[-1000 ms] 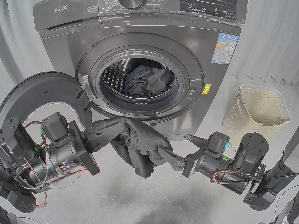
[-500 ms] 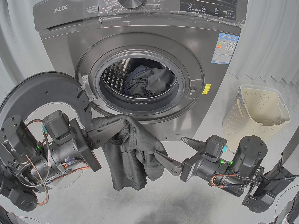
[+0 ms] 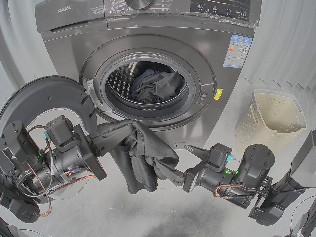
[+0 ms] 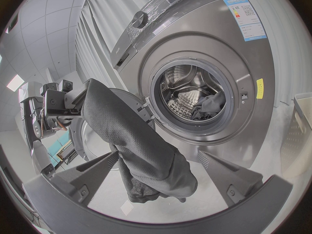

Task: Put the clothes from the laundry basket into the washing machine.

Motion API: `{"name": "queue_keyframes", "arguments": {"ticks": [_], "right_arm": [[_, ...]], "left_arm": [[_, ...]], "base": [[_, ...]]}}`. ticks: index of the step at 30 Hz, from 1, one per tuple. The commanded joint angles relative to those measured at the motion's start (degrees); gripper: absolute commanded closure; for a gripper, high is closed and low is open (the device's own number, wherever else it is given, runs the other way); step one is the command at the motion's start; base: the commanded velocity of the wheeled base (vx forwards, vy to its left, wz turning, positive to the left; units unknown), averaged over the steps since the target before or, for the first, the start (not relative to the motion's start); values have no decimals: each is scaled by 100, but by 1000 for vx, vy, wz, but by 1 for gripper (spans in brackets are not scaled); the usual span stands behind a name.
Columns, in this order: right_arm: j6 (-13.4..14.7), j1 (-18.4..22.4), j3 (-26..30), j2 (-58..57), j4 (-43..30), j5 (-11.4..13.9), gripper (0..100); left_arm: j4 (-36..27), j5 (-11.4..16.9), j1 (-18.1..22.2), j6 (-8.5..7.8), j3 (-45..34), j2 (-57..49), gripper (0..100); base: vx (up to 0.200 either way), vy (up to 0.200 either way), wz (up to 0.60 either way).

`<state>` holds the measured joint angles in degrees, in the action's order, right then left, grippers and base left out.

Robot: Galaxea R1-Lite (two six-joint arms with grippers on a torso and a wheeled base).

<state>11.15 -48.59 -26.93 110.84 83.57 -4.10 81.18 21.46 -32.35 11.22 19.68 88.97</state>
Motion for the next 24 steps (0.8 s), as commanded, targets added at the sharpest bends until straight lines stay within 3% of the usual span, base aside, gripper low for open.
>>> {"name": "queue_keyframes", "arguments": {"ticks": [1, 12, 24], "right_arm": [[-26, 43, -243, 237, 19, -3, 0], [-87, 421, -594, 210, 2, -3, 0], [-87, 113, -770, 395, 46, 84, 0]], "left_arm": [[3, 8, -8, 3, -8, -11, 100], [3, 8, -8, 3, -43, -46, 100], [3, 8, -8, 3, -52, -20, 100]], "base": [[0, 0, 0], [0, 0, 0], [0, 0, 0]]}}
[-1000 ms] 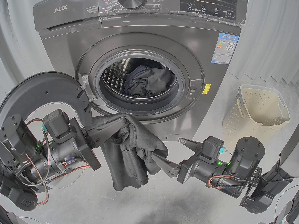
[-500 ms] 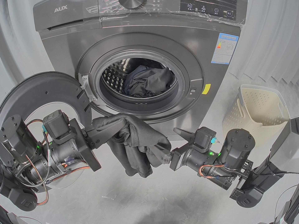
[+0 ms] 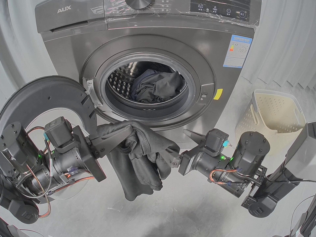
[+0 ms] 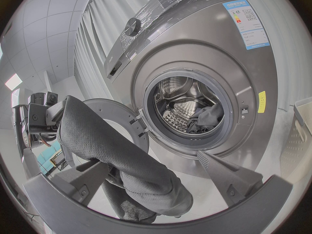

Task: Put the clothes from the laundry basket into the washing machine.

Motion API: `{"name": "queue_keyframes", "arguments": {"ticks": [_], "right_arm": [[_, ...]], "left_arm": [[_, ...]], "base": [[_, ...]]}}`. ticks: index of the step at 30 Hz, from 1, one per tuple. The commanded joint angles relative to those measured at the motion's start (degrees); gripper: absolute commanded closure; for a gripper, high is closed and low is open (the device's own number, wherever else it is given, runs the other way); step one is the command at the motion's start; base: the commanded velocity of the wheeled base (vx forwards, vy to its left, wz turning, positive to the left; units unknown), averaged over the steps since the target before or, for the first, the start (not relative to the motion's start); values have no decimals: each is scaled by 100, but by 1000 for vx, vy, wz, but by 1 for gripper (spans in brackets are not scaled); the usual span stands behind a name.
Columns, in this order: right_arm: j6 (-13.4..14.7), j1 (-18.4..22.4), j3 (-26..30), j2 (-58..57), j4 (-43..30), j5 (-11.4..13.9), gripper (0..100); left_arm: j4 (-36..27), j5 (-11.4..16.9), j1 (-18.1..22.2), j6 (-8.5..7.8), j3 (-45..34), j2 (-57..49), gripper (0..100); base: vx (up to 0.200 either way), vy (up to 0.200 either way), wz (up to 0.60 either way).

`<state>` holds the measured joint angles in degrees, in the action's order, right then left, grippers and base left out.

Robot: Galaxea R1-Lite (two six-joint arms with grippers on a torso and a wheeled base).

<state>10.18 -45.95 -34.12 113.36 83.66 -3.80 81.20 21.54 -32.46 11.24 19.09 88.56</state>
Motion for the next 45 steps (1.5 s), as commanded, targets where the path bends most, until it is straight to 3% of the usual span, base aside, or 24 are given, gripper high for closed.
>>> {"name": "queue_keyframes", "arguments": {"ticks": [1, 8, 18, 19, 34, 42, 43, 45], "right_arm": [[10, -187, -51, 169, 45, 99, 0], [28, -310, -60, 230, 80, 275, 0], [72, -310, -429, 450, 256, 257, 0], [72, -301, -446, 441, 264, 266, 100], [90, -318, 178, -402, 264, 222, 100], [90, -362, 195, -499, 264, 222, 100], [90, -362, 195, -561, 273, 222, 100], [90, -371, 204, -649, 273, 231, 100]], "left_arm": [[1, -1, 3, 1, 7, 29, 100], [1, -1, 3, 1, 33, 29, 100], [1, 8, -6, 10, 7, -6, 100], [10, -1, -6, 10, -2, -6, 100], [1, 8, 3, 10, -63, 187, 100], [1, 70, 12, 19, -63, 214, 100], [1, 52, 21, 106, -37, 231, 0], [1, 8, 56, 265, -28, 311, 0]], "base": [[0, 0, 0], [0, 0, 0], [0, 0, 0], [0, 0, 0], [0, 0, 0], [0, 0, 0], [0, 0, 0], [0, 0, 0]]}}
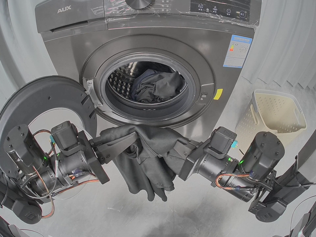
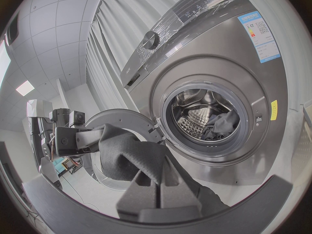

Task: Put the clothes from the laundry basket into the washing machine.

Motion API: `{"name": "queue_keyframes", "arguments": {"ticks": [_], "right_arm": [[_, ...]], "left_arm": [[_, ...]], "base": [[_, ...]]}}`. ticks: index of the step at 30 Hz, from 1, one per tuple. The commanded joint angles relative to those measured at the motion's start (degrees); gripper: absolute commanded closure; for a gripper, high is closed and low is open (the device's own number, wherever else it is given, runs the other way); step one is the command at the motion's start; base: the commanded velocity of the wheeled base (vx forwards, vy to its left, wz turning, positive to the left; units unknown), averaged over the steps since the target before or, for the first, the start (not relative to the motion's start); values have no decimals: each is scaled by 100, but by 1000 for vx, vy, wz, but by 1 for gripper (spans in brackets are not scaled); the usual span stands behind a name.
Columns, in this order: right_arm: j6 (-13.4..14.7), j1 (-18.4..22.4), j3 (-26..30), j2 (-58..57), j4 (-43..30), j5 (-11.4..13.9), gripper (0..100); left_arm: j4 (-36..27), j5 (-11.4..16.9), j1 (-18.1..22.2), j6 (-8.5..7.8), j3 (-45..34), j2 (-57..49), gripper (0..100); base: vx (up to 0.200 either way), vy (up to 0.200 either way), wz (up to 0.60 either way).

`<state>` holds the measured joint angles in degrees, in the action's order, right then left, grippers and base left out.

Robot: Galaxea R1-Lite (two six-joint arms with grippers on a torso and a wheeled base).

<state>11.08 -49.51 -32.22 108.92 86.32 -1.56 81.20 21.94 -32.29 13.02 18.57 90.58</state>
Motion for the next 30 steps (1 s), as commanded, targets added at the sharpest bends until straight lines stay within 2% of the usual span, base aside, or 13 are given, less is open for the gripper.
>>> {"name": "queue_keyframes", "arguments": {"ticks": [1, 8, 14, 21, 27, 29, 30], "right_arm": [[-1, -42, 23, -266, 7, 7, 100], [-18, -68, 234, -495, 7, 15, 100], [-1, -68, 181, -468, 7, -2, 100], [-1, -50, 119, -486, 7, -11, 100], [-18, -6, 75, -592, -1, -20, 100], [-18, -6, 75, -618, -1, -20, 100], [-27, -15, 84, -635, -1, -20, 100]], "left_arm": [[1, -41, 100, 148, 24, 171, 0], [115, -41, 346, 157, 42, 566, 0], [704, -41, 346, 166, -55, 813, 0], [748, -41, 408, 157, -99, 927, 0], [748, -50, 443, 69, -310, 1226, 0], [748, -50, 452, 8, -380, 1375, 0], [748, -50, 452, -80, -433, 1507, 0]], "base": [[0, 0, 0], [0, 0, 0], [0, 0, 0], [0, 0, 0], [0, 0, 0], [0, 0, 0], [0, 0, 0]]}}
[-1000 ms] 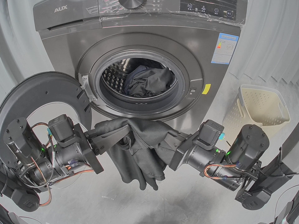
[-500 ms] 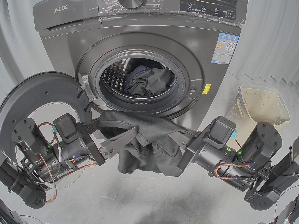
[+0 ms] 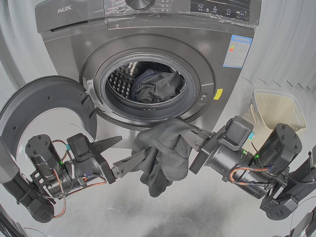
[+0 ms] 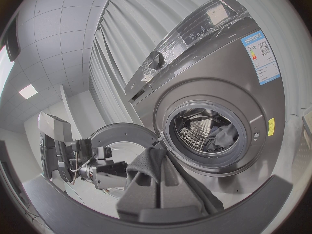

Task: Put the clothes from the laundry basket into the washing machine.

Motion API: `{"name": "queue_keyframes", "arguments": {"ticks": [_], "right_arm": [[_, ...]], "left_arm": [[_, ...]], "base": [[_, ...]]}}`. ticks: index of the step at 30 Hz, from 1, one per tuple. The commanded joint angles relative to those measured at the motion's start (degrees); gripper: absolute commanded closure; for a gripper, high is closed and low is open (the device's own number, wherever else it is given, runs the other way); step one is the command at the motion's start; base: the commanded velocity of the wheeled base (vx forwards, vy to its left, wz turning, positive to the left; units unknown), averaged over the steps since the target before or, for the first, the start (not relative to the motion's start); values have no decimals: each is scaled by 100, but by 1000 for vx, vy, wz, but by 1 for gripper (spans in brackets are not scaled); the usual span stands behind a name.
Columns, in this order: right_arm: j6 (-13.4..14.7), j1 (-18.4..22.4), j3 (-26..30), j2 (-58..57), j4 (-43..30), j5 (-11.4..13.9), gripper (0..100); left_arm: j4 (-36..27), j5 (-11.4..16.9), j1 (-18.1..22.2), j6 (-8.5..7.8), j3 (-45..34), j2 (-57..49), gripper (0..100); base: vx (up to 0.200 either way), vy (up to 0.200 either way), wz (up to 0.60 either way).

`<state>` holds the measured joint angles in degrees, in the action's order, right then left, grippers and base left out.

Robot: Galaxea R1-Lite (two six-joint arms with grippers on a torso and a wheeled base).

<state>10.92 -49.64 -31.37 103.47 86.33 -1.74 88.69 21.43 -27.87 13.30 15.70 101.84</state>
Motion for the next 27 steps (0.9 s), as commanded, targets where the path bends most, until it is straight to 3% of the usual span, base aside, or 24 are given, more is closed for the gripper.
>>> {"name": "queue_keyframes", "arguments": {"ticks": [1, 9, 13, 27], "right_arm": [[-11, -2, -1, -108, -3, -1, 100], [-29, 60, -133, -108, -64, -19, 100], [-38, 69, -230, -82, -90, -28, 100], [-38, 139, -300, -73, -99, -107, 100]], "left_arm": [[0, 10, 18, -135, -173, 424, 0], [8, 37, -35, -381, -217, 961, 0], [8, 63, -61, -583, -269, 1119, 0], [8, 177, -61, -627, -181, 1743, 0]], "base": [[0, 0, 0], [0, 0, 0], [0, 0, 0], [0, 0, 0]]}}
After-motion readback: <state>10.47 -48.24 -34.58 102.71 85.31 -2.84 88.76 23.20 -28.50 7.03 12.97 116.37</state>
